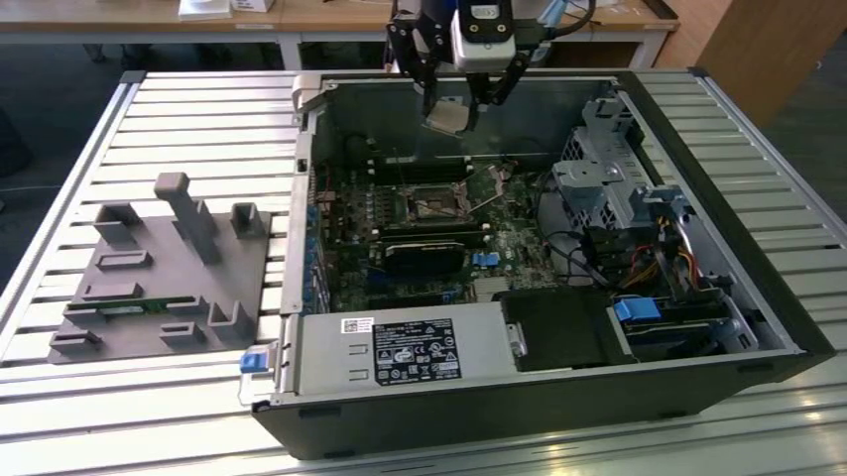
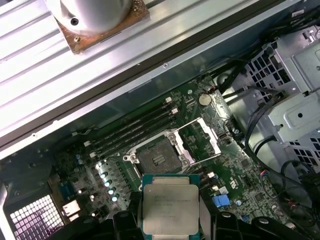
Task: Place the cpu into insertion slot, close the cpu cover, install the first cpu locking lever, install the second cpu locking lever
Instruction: 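Place the cpu into insertion slot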
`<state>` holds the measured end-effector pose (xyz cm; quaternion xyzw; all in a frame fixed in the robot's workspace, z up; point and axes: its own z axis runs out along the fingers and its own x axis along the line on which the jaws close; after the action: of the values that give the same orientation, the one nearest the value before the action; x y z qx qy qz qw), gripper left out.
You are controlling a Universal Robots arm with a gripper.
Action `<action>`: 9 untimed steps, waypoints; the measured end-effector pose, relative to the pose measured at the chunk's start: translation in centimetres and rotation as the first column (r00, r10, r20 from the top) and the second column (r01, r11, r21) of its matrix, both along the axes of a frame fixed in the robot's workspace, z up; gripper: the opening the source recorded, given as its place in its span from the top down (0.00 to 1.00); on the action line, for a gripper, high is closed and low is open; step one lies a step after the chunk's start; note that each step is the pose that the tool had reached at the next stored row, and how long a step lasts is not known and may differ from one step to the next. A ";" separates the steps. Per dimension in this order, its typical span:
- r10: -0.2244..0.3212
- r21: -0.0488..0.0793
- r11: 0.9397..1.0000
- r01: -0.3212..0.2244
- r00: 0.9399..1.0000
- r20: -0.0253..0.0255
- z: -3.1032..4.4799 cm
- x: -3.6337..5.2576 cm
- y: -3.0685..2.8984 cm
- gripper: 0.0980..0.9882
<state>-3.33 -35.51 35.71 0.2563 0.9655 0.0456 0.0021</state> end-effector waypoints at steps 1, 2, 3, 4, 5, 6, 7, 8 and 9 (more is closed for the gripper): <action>-0.001 0.000 1.000 0.001 1.000 0.000 -0.02 0.00 0.00 0.50; -0.001 0.000 1.000 0.001 1.000 0.000 -0.04 0.00 0.00 0.50; -0.002 0.000 1.000 0.002 1.000 0.000 -0.05 0.00 0.00 0.50; -0.002 0.000 1.000 0.002 1.000 0.000 -0.12 0.00 0.00 0.50; -0.002 0.000 1.000 0.002 1.000 0.000 -0.13 0.00 0.00 0.50; -0.002 0.000 1.000 0.002 1.000 0.000 -0.13 0.00 0.00 0.50; -0.002 0.000 1.000 0.002 1.000 0.000 -0.13 0.00 0.00 0.50; -0.003 0.000 1.000 0.003 1.000 0.000 -0.13 0.00 0.00 0.50; -0.003 0.000 1.000 0.003 1.000 0.000 -0.13 0.00 0.00 0.50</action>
<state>-3.33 -35.51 35.58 0.2579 0.9651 0.0455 0.0021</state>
